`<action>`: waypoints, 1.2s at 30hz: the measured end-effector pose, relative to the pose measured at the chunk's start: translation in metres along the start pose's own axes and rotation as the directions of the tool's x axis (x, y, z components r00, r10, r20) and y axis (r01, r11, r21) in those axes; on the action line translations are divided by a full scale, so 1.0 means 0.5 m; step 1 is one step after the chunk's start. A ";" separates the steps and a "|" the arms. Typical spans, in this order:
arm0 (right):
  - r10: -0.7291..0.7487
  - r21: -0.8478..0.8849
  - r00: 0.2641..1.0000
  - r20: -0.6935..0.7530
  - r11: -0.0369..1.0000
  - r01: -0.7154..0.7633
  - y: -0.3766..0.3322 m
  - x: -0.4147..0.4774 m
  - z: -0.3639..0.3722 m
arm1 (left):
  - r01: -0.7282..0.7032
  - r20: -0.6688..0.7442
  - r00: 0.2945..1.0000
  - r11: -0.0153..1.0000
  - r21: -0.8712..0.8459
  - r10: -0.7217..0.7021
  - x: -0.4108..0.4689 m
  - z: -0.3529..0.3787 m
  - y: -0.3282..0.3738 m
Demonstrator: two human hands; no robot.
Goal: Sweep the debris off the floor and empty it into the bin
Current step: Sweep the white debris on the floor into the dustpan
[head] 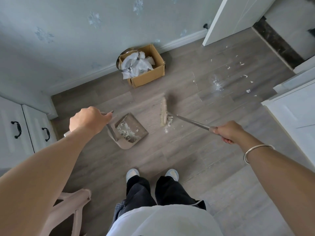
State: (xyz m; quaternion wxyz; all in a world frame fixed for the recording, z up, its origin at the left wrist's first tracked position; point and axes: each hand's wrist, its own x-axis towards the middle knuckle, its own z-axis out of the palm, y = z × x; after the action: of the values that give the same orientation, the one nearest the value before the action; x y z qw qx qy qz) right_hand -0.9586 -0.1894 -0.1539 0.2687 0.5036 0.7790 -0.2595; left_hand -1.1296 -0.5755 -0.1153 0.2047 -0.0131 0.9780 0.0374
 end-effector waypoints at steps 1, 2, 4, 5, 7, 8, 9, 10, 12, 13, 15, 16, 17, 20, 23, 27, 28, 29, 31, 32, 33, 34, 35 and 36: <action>-0.007 -0.017 1.000 -0.031 1.000 0.006 0.000 0.001 -0.008 | -0.011 0.010 1.000 1.000 0.009 0.011 0.003 0.002 0.012; -0.017 -0.055 0.997 -0.071 0.998 0.013 -0.002 0.004 -0.013 | -0.018 0.023 1.000 1.000 0.017 0.018 0.005 0.003 0.021; -0.035 -0.156 0.987 -0.158 0.988 0.010 -0.006 0.011 -0.022 | -0.043 0.060 0.997 0.998 0.036 0.041 0.009 0.006 0.036; -0.052 -0.196 0.978 -0.200 0.981 0.012 -0.008 0.013 -0.025 | -0.055 0.080 0.995 0.997 0.046 0.051 0.009 0.008 0.042; -0.095 -0.265 0.962 -0.256 0.964 0.025 -0.015 0.008 -0.028 | -0.070 0.109 0.992 0.996 0.064 0.063 0.006 0.012 0.054; -0.110 -0.290 0.956 -0.271 0.957 0.028 -0.018 0.005 -0.027 | -0.075 0.119 0.991 0.995 0.068 0.067 0.005 0.014 0.061; -0.118 -0.312 0.954 -0.277 0.950 0.027 -0.019 0.005 -0.024 | -0.077 0.130 0.989 0.995 0.068 0.068 0.004 0.018 0.068; -0.118 -0.325 0.955 -0.273 0.945 0.024 -0.019 0.002 -0.018 | -0.076 0.137 0.988 0.995 0.063 0.067 0.002 0.023 0.073; -0.106 -0.356 0.965 -0.240 0.935 0.014 -0.012 0.001 0.002 | -0.070 0.152 0.986 0.996 0.049 0.062 -0.004 0.037 0.084; -0.097 -0.366 0.972 -0.214 0.931 0.013 -0.006 0.001 0.013 | -0.066 0.158 0.986 0.997 0.044 0.058 -0.007 0.045 0.087; -0.067 -0.369 0.988 -0.140 0.930 0.011 0.002 0.000 0.032 | -0.060 0.163 0.985 0.997 0.045 0.052 -0.014 0.062 0.093; -0.045 -0.361 0.995 -0.087 0.932 0.010 0.005 0.000 0.040 | -0.057 0.162 0.986 0.997 0.047 0.049 -0.019 0.069 0.096; -0.019 -0.345 1.000 -0.024 0.939 0.010 0.007 0.002 0.048 | -0.055 0.160 0.986 0.997 0.050 0.046 -0.022 0.074 0.098; 0.118 -0.151 0.977 0.177 0.984 -0.091 0.005 0.010 0.068 | -0.066 0.152 0.987 0.996 0.063 0.056 -0.030 0.084 0.104; 0.106 -0.082 0.981 0.161 0.992 -0.093 0.006 0.023 0.095 | -0.090 0.153 0.985 0.991 0.098 0.075 -0.035 0.089 0.110; -0.018 -0.127 0.998 0.067 0.992 0.026 0.008 0.025 0.108 | -0.093 0.159 0.984 0.992 0.086 0.079 -0.035 0.095 0.110; -0.041 -0.143 0.997 0.058 0.989 0.049 0.012 0.026 0.110 | -0.087 0.158 0.985 0.993 0.078 0.074 -0.036 0.097 0.110; -0.054 -0.154 0.997 0.059 0.986 0.062 0.014 0.027 0.111 | -0.082 0.157 0.985 0.994 0.071 0.070 -0.036 0.099 0.111; -0.065 -0.174 0.994 0.090 0.981 0.080 0.014 0.023 0.112 | -0.080 0.152 0.986 0.995 0.062 0.070 -0.035 0.101 0.113; -0.058 -0.182 0.991 0.118 0.980 0.079 0.010 0.016 0.111 | -0.082 0.151 0.986 0.995 0.056 0.073 -0.035 0.100 0.115; -0.046 -0.183 0.988 0.145 0.980 0.073 0.004 0.010 0.110 | -0.084 0.151 0.985 0.995 0.046 0.076 -0.034 0.098 0.117; -0.037 -0.183 0.984 0.173 0.981 0.069 -0.002 0.005 0.110 | -0.086 0.152 0.985 0.996 0.037 0.079 -0.035 0.097 0.118; -0.030 -0.186 0.980 0.199 0.980 0.068 -0.006 0.002 0.111 | -0.088 0.152 0.985 0.996 0.032 0.082 -0.035 0.096 0.119; -0.019 -0.188 0.972 0.236 0.980 0.065 -0.009 -0.002 0.112 | -0.089 0.151 0.985 0.996 0.032 0.083 -0.036 0.095 0.120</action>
State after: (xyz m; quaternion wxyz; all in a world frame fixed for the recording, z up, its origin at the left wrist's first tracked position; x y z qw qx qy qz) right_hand -0.9535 -0.2294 -0.1931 0.4005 0.4243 0.7743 -0.2450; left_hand -1.0965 -0.5119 -0.1473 0.2760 0.0360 0.9601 0.0281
